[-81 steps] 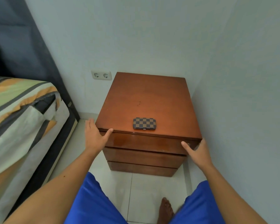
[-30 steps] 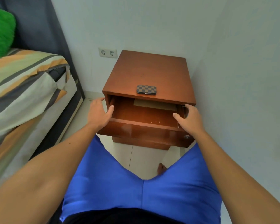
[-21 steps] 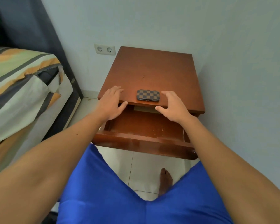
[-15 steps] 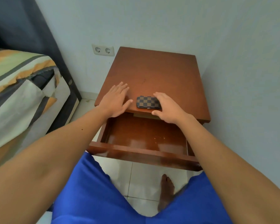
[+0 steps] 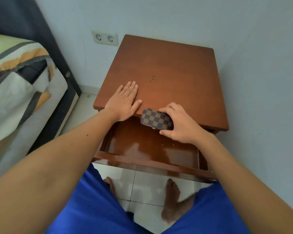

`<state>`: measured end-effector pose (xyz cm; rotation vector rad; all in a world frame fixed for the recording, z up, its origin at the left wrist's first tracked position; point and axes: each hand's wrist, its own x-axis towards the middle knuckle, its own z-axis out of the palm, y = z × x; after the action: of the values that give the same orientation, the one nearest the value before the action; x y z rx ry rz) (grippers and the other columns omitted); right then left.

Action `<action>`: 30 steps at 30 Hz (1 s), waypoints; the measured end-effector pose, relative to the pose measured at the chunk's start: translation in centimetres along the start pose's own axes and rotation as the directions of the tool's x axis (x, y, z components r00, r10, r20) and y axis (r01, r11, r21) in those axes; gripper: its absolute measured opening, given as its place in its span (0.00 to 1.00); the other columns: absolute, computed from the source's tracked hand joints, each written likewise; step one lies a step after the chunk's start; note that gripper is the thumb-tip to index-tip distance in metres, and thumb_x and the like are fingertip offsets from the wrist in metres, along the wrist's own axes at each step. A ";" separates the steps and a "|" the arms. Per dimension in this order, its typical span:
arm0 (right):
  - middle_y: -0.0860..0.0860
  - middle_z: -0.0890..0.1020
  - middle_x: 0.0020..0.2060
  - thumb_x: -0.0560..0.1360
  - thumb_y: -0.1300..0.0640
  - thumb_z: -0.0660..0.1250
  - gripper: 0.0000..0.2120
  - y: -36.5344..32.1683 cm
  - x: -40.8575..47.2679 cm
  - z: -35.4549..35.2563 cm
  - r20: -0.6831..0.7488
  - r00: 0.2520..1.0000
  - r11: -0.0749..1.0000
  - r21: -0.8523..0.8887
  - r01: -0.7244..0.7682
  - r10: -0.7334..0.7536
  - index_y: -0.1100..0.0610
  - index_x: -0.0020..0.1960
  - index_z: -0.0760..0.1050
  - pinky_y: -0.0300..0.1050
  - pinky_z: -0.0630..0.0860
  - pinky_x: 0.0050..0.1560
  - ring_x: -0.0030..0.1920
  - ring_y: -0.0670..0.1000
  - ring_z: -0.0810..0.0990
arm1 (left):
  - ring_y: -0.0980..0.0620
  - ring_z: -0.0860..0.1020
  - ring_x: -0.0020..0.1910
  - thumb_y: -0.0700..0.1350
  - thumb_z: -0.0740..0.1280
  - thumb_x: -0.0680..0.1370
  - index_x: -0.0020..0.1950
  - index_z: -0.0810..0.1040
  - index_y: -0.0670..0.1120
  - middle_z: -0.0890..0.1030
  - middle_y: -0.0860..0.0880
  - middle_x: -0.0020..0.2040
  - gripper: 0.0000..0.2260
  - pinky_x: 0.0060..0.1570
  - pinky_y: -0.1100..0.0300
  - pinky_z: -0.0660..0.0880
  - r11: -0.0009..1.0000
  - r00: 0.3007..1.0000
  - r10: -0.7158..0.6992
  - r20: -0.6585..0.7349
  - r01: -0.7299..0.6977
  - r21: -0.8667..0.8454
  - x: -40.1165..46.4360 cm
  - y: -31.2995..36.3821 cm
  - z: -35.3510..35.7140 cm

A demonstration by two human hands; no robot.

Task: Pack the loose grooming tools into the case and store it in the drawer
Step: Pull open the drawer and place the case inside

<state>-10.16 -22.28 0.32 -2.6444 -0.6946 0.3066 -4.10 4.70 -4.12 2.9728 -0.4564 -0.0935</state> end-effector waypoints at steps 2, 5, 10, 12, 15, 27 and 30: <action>0.47 0.69 0.65 0.72 0.47 0.78 0.37 0.2 -2.3 1.5 0.002 0.998 0.998 0.006 0.068 -0.068 0.53 0.76 0.67 0.42 0.71 0.67 0.65 0.47 0.67 | 0.48 0.44 0.87 0.63 0.42 0.87 0.87 0.45 0.44 0.46 0.45 0.88 0.34 0.84 0.50 0.41 1.000 1.000 -0.009 0.004 0.009 0.009 0.1 0.1 0.1; 0.43 0.69 0.64 0.72 0.46 0.78 0.37 1.1 -3.9 4.5 0.079 0.994 0.997 0.017 0.072 -0.073 0.51 0.76 0.67 0.40 0.72 0.66 0.64 0.44 0.66 | 0.48 0.44 0.87 0.62 0.42 0.87 0.87 0.45 0.44 0.46 0.46 0.88 0.33 0.84 0.51 0.41 1.000 1.000 -0.017 0.004 0.017 0.014 0.2 0.3 0.0; 0.48 0.70 0.65 0.70 0.47 0.80 0.40 2.9 -1.0 8.2 0.215 0.976 0.999 -0.025 -0.040 0.045 0.53 0.77 0.68 0.53 0.72 0.69 0.65 0.51 0.67 | 0.48 0.44 0.87 0.62 0.41 0.87 0.87 0.46 0.44 0.47 0.46 0.88 0.33 0.85 0.50 0.42 1.000 1.000 -0.007 -0.002 0.007 0.025 0.0 0.3 0.0; 0.50 0.70 0.66 0.69 0.47 0.81 0.40 3.2 0.4 9.1 0.236 0.968 0.996 -0.011 -0.084 0.085 0.53 0.76 0.68 0.56 0.71 0.72 0.68 0.55 0.67 | 0.48 0.44 0.87 0.62 0.41 0.87 0.87 0.46 0.44 0.47 0.46 0.88 0.33 0.85 0.50 0.42 0.999 1.000 -0.002 -0.006 0.002 0.032 0.0 0.2 0.0; 0.51 0.70 0.66 0.68 0.48 0.82 0.41 3.8 1.6 10.6 0.295 0.949 0.994 -0.010 -0.112 0.110 0.53 0.76 0.69 0.56 0.70 0.73 0.69 0.56 0.68 | 0.48 0.44 0.87 0.63 0.41 0.87 0.87 0.46 0.45 0.47 0.46 0.88 0.33 0.85 0.50 0.42 0.999 1.000 -0.004 -0.010 0.004 0.032 0.0 0.2 0.0; 0.42 0.75 0.63 0.74 0.37 0.74 0.36 0.4 -2.9 6.0 0.028 0.995 0.973 0.210 -0.097 0.093 0.47 0.77 0.68 0.47 0.77 0.64 0.63 0.43 0.75 | 0.48 0.45 0.87 0.63 0.40 0.87 0.87 0.46 0.45 0.48 0.46 0.88 0.33 0.85 0.49 0.43 1.000 1.000 -0.004 -0.031 0.004 0.028 -0.1 0.2 0.1; 0.40 0.68 0.70 0.68 0.26 0.71 0.50 -2.2 -7.3 4.4 0.076 0.996 0.977 0.208 -0.056 0.041 0.47 0.82 0.60 0.39 0.70 0.69 0.69 0.40 0.69 | 0.49 0.45 0.87 0.62 0.41 0.87 0.87 0.46 0.45 0.48 0.46 0.88 0.33 0.85 0.50 0.43 1.000 1.000 -0.002 -0.026 0.002 0.023 -0.1 0.3 0.2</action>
<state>-18.61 -22.83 -1.94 -2.4616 -0.5858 0.4638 -4.28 4.43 -4.26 2.9930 -0.4546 -0.0501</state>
